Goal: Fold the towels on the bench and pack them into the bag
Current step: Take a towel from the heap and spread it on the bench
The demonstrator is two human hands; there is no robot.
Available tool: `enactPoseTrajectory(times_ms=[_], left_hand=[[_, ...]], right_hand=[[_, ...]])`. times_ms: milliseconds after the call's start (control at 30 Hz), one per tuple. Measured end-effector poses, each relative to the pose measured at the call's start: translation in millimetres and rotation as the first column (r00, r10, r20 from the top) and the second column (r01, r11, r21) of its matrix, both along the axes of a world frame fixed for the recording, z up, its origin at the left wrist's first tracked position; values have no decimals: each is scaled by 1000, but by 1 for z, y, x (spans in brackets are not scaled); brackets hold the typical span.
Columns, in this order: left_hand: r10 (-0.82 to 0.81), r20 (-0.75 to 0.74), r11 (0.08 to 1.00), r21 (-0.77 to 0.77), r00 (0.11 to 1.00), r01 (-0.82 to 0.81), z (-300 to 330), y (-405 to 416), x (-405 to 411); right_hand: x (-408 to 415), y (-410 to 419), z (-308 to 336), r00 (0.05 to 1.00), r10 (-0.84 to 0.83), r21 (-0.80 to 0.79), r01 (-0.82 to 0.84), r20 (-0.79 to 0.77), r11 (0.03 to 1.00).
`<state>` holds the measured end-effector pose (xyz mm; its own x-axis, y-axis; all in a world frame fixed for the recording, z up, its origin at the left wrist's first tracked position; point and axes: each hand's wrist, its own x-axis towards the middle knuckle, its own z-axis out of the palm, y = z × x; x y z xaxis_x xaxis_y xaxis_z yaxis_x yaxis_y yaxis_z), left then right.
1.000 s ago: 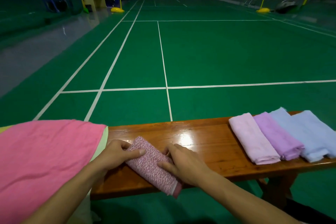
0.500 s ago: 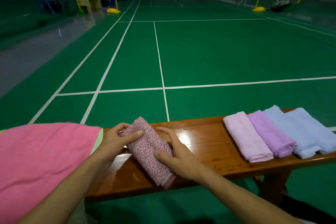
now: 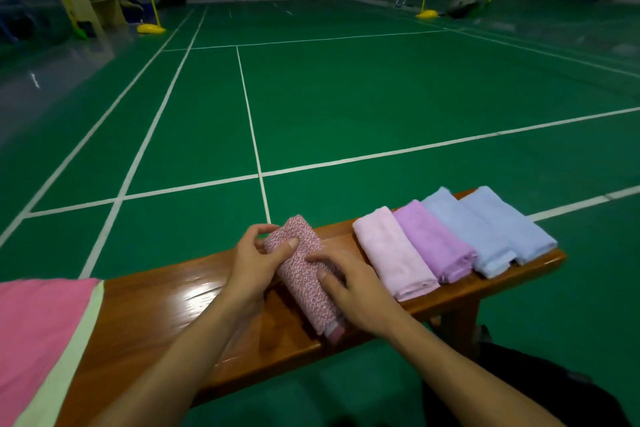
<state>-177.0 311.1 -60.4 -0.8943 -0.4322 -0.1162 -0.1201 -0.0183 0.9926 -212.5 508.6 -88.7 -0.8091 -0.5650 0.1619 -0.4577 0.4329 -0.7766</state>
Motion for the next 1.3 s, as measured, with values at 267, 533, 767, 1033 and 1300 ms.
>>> enactPoseTrajectory(times_ms=[267,533,767,1033,1300], left_hand=[[-92,-23,703,-709,995,48,-37,41,-38],[-181,161,245,-948,970,203,-59,62,-35],[-300,177,335,-901,937,277,-42,38,-19],[-256,9,245,-967,967,74,25,-58,41],[-13,120,116,-986,993,121,47,-179,139]], right_hand=[[-25,40,-2,962,-202,422,261,-182,868],[-32,50,-10,966,-147,579,246,-214,777],[-37,53,8,979,-119,578,194,-165,793],[-13,-8,34,861,-105,161,210,-498,964],[29,-139,28,902,131,85,-105,-411,991]])
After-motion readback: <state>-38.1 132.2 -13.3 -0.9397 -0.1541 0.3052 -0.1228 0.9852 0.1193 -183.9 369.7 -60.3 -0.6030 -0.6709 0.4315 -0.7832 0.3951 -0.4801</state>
